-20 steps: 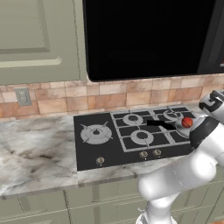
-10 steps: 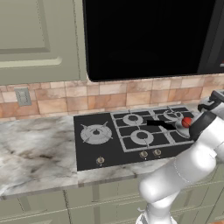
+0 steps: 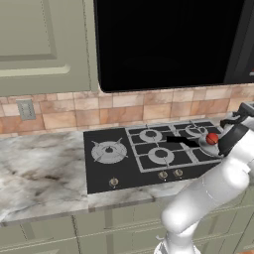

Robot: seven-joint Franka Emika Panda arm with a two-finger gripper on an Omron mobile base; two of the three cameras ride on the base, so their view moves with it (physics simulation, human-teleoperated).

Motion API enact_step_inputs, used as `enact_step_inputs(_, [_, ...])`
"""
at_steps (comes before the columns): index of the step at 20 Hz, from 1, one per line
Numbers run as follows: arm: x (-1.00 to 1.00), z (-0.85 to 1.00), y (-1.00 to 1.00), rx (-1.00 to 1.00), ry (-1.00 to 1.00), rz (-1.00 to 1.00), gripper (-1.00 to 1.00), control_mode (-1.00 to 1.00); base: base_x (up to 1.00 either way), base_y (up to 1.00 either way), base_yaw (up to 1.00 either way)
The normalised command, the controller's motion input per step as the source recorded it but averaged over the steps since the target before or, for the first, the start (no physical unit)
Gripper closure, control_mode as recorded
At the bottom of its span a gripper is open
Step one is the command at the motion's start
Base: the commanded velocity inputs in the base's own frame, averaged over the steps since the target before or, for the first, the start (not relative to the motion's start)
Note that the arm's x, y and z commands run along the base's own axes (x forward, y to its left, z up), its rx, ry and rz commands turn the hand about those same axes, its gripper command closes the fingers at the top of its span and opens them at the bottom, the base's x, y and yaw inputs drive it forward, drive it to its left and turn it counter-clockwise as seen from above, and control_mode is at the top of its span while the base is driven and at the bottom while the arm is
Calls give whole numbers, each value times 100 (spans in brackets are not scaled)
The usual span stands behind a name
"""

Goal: Place the pan on the front right burner on the stove. Then place the tomato and the onion in the pan and turn on the front right burner.

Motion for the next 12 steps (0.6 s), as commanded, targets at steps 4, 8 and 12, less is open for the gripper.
enact_step_inputs(4, [5, -12, -13, 0, 0, 7, 100, -100, 0, 0, 0])
enact_step_inputs(8, [0, -15, -20, 0, 0, 6, 100, -100, 0, 0, 0])
enact_step_inputs(12, [2, -14, -11, -1, 0, 6, 100, -100, 0, 0, 0])
